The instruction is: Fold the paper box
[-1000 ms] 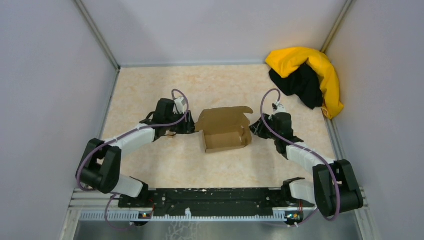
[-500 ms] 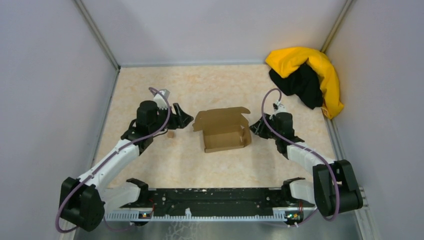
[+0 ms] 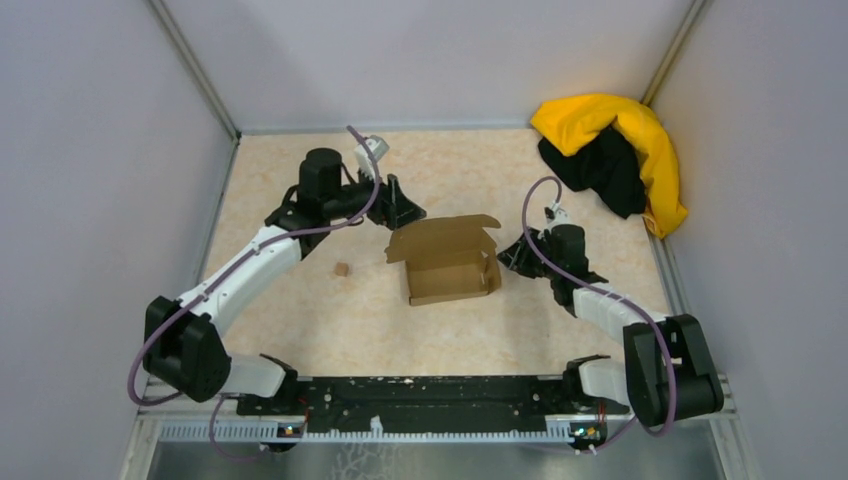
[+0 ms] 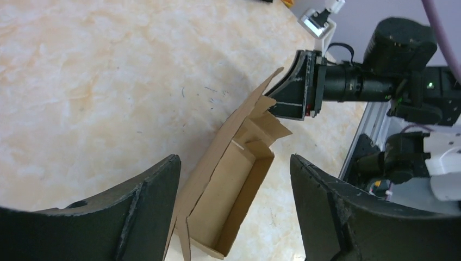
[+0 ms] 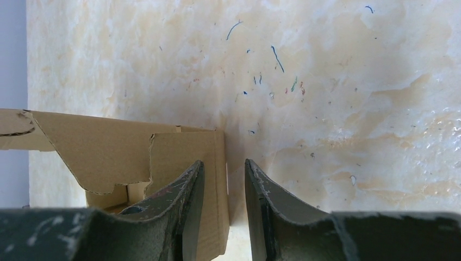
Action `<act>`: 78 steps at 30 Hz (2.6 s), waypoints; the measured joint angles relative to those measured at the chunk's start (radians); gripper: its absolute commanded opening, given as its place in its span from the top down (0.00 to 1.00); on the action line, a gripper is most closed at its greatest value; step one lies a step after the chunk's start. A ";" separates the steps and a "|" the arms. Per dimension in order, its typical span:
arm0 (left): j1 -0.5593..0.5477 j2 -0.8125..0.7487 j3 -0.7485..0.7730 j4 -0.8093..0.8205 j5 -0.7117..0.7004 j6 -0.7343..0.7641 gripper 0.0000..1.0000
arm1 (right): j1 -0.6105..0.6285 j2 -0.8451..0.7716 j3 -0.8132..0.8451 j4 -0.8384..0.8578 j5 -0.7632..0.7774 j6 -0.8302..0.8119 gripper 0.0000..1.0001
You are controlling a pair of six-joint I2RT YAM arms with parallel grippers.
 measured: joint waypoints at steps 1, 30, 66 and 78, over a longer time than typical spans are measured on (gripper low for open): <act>-0.009 0.016 0.021 -0.009 0.015 0.020 0.20 | 0.000 0.000 0.000 0.000 -0.003 -0.001 0.66; -0.154 0.423 0.336 -0.275 -0.059 0.307 0.50 | -0.038 0.063 0.000 0.053 -0.063 -0.007 0.66; -0.117 0.460 0.351 -0.290 -0.042 0.303 0.51 | -0.090 -0.128 -0.026 0.133 -0.273 -0.244 0.62; -0.117 0.463 0.359 -0.294 -0.012 0.320 0.50 | -0.089 0.059 -0.018 0.324 -0.392 -0.287 0.69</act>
